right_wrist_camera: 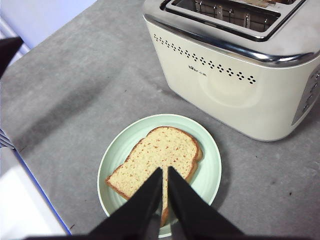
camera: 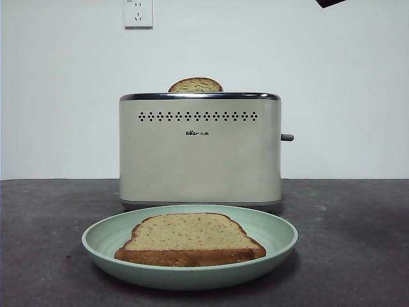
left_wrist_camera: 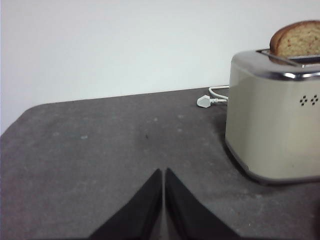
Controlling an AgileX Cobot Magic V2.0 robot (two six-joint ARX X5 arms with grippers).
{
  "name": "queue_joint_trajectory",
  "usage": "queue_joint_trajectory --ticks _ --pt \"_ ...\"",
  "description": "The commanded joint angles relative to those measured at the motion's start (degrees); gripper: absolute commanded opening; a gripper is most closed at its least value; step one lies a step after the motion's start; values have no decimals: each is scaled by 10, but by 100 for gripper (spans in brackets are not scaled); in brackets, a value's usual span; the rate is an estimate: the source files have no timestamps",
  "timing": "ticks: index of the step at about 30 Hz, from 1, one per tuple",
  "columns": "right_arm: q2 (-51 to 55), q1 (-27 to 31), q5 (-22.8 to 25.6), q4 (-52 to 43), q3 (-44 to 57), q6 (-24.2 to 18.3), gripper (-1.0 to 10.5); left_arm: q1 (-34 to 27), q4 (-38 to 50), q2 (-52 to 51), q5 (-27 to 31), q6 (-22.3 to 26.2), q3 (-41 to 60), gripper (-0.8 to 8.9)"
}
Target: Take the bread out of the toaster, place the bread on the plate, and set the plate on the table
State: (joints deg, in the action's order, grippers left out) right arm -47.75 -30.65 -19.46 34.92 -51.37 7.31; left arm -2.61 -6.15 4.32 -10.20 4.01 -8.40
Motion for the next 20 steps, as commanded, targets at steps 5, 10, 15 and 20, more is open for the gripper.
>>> queue_joint_trajectory --ticks 5,10,15,20 --pt "-3 -3 0 -6 -6 -5 6 -1 8 -39 4 -15 54 8" --pt "-3 -3 0 -6 -6 -5 6 -1 -14 -42 4 -18 78 8" --pt "-3 -3 0 -6 -6 -5 6 -2 -38 -42 3 -18 80 8" --pt "-3 -3 0 -6 -6 -5 6 -2 -37 -41 3 -19 80 8"
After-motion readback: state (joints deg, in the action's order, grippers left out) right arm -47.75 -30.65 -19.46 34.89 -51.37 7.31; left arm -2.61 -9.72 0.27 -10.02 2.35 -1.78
